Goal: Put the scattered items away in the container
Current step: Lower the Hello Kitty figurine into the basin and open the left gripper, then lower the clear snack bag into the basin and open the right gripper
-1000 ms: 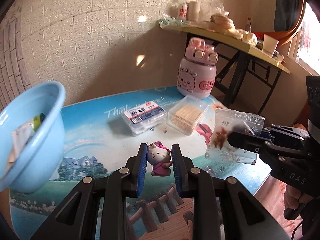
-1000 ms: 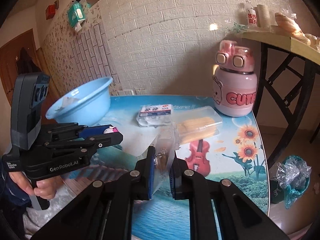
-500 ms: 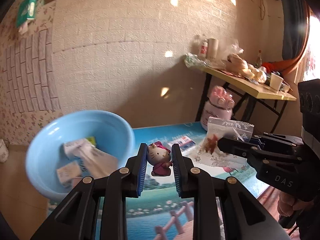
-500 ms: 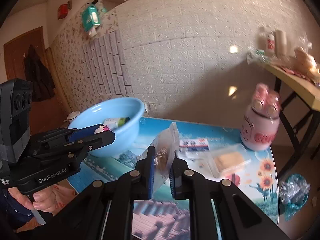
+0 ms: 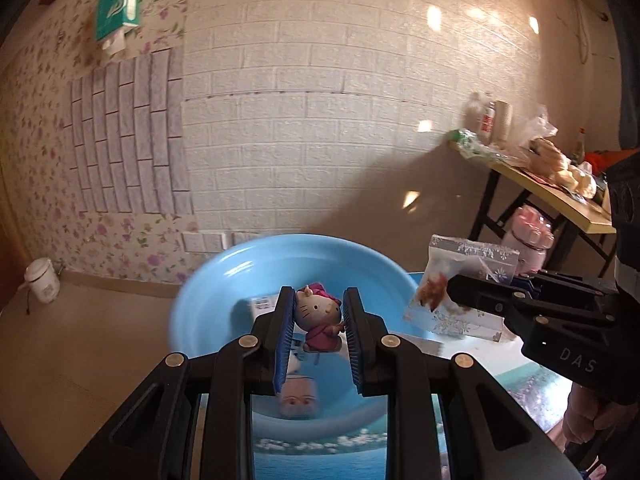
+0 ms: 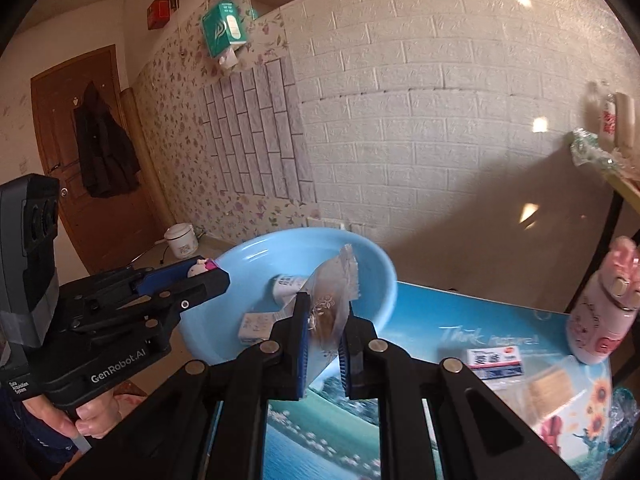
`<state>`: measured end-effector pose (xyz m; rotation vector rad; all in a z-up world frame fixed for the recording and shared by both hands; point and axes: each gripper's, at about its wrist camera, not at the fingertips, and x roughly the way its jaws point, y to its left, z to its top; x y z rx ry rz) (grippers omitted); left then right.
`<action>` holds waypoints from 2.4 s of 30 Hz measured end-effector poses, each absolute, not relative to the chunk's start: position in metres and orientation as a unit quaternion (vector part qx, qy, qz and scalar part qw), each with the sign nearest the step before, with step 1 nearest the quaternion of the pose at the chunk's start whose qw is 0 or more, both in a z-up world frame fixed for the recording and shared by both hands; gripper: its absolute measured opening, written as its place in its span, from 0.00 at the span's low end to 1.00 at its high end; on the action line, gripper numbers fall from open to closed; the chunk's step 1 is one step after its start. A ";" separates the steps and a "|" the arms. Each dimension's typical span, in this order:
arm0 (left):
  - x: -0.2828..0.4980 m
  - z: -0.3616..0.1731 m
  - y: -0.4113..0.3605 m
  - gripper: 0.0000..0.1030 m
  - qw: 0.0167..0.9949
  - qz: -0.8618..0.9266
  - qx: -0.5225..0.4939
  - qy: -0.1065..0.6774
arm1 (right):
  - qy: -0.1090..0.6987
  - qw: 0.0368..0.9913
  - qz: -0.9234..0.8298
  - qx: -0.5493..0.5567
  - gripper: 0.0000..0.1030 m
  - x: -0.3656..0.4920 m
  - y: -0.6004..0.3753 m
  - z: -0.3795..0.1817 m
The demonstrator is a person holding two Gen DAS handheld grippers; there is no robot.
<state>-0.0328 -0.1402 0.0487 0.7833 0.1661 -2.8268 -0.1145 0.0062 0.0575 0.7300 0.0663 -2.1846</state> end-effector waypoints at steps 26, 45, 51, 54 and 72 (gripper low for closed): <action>-0.061 -0.010 -0.177 0.22 0.122 -0.935 0.327 0.068 | 0.034 0.415 -0.828 0.376 0.13 -0.153 -0.063 -0.010; -0.060 -0.018 -0.201 0.58 0.162 -0.925 0.333 0.086 | 0.086 0.404 -0.834 0.365 0.34 -0.159 -0.095 -0.018; -0.059 -0.013 -0.195 0.61 0.153 -0.929 0.328 0.075 | 0.090 0.402 -0.840 0.353 0.44 -0.157 -0.083 -0.011; -0.058 -0.011 -0.190 0.62 0.150 -0.930 0.327 0.074 | 0.096 0.400 -0.843 0.346 0.44 -0.154 -0.076 -0.009; -0.048 -0.002 -0.177 0.62 0.147 -0.933 0.320 0.075 | 0.070 0.345 -0.873 0.339 0.44 -0.144 -0.001 -0.001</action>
